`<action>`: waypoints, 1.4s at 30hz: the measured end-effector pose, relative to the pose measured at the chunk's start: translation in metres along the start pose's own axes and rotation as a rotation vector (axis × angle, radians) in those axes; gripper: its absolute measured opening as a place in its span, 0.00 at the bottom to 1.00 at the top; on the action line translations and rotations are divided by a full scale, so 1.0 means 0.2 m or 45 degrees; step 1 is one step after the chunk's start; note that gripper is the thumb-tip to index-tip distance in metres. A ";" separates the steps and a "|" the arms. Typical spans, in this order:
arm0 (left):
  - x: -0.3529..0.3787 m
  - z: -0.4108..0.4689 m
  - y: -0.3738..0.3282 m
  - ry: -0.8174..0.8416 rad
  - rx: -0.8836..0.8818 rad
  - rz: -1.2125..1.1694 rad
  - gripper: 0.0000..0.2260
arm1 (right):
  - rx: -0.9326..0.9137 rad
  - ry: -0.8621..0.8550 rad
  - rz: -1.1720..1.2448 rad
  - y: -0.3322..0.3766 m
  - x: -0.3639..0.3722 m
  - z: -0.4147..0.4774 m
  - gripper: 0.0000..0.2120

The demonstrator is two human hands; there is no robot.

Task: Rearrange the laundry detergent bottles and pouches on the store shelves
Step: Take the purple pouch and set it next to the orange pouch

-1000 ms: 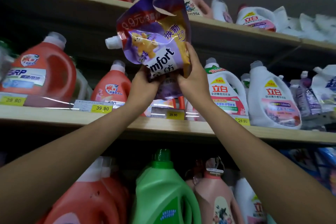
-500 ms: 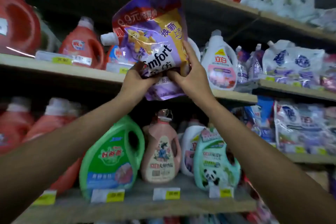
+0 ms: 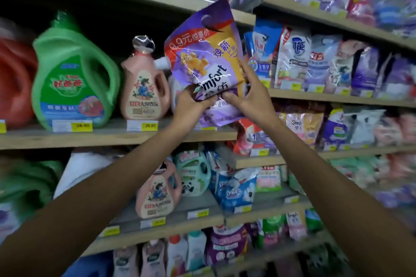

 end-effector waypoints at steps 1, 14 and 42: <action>0.07 -0.03 0.07 0.016 -0.048 -0.001 0.19 | 0.042 0.004 -0.015 -0.08 -0.04 -0.05 0.40; 1.12 -0.02 0.84 0.323 -0.255 -0.052 0.19 | 0.459 -0.114 -0.137 -1.11 -0.63 -0.36 0.36; 2.35 0.37 1.66 0.243 -0.406 0.262 0.26 | 0.517 0.046 -0.014 -2.63 -1.33 -0.10 0.39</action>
Point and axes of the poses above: each hand's wrist, its own z-axis towards the middle knuckle, its own x-axis out of the palm, y = z × x, the point moved 8 cm from there along z, towards the middle knuckle, and after that the axes turned 4 degrees about z, right-handed, at the moved point
